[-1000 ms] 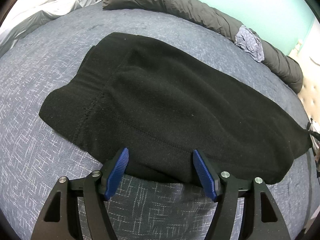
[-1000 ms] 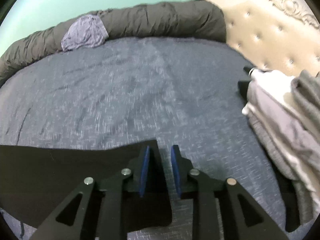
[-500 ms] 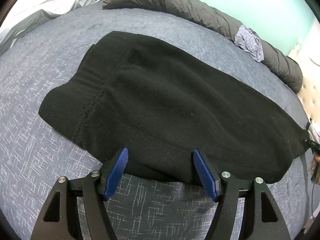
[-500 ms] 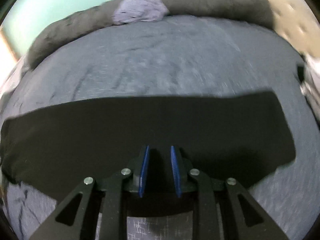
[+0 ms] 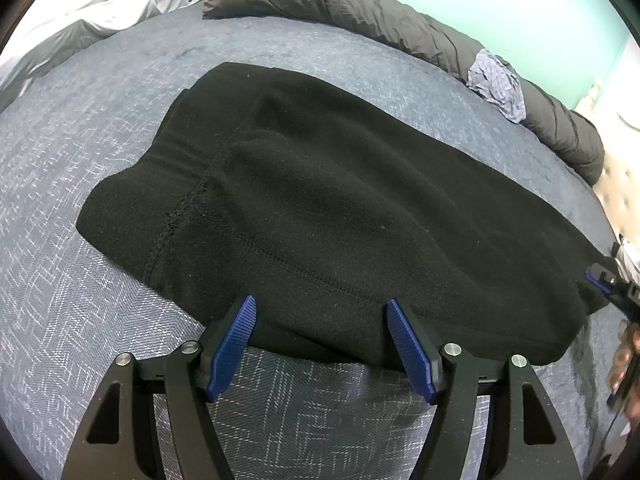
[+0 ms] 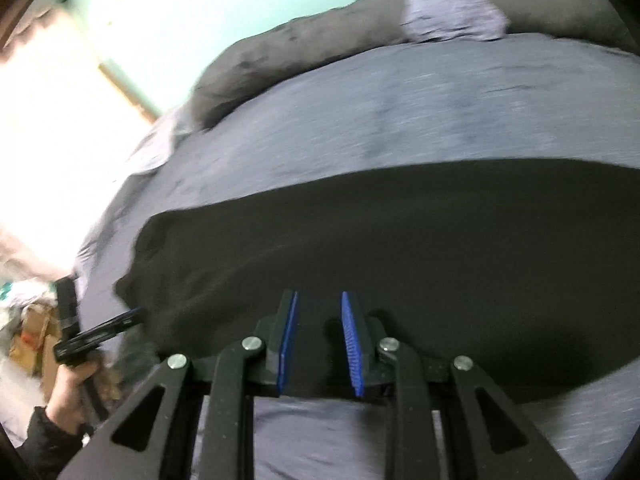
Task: Fold clothes
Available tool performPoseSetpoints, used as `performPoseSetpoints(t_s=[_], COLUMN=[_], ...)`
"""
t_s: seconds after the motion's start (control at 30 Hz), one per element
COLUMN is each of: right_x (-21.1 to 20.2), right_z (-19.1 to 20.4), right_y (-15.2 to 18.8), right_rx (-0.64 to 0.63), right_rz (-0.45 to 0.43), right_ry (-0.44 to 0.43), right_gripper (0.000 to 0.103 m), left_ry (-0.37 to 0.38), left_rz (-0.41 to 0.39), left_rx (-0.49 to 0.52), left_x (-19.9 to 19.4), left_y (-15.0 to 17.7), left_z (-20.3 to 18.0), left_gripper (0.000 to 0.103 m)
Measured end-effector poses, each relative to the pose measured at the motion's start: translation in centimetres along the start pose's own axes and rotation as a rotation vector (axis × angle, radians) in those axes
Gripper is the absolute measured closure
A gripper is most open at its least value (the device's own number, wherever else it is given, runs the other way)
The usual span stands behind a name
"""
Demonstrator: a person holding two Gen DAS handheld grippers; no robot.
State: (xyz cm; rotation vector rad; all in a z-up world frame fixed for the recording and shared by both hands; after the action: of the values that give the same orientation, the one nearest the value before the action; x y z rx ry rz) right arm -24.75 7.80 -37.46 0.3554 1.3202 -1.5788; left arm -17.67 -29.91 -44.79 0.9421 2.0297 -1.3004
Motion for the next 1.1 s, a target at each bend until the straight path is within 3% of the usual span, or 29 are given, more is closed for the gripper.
performPoseSetpoints(t_s=[0.17, 0.3, 0.53, 0.67, 0.8, 0.97, 1.1], right_x=[1.8, 3.2, 5.2, 3.9, 2.3, 4.9, 4.8], right_z=[6.9, 10.2, 8.2, 7.8, 9.5, 11.2, 8.3], right_y=[0.2, 1.0, 4.8, 4.1, 2.5, 4.5, 5.1], right_rx=[-0.069, -0.197, -0.267, -0.262, -0.257, -0.332, -0.289], right_rz=[0.000, 0.043, 0.118, 0.085, 0.014, 0.077, 0.077], right_ry=[-0.066, -0.039, 0.071, 0.086, 0.036, 0.041, 0.072], right_gripper=[0.081, 0.081, 0.085, 0.086, 0.085, 0.086, 0.086], left_ry=[0.012, 0.018, 0.032, 0.034, 0.028, 0.031, 0.035], left_rz=[0.000, 0.003, 0.007, 0.009, 0.008, 0.010, 0.011], left_rx=[-0.007, -0.005, -0.011, -0.014, -0.015, -0.018, -0.016], left_x=[-0.2, -0.3, -0.3, -0.3, -0.4, -0.3, -0.2], left_y=[0.1, 0.1, 0.2, 0.1, 0.4, 0.3, 0.4], left_z=[0.0, 0.0, -0.1, -0.2, -0.3, -0.2, -0.1], left_gripper=[0.031, 0.031, 0.031, 0.031, 0.031, 0.031, 0.031])
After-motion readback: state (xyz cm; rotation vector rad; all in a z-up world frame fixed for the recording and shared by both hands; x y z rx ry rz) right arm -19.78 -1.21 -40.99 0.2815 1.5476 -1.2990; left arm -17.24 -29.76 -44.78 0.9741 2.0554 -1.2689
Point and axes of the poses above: each gripper's, at about its wrist camera, not at the fingertips, and x roughly the way its jaws point, z to its left, y to its underside, the point moved 6 cm from there along x, roughly the way its jaws point, and after that the axes turned 10 degrees about y, right-handed, at the moved point
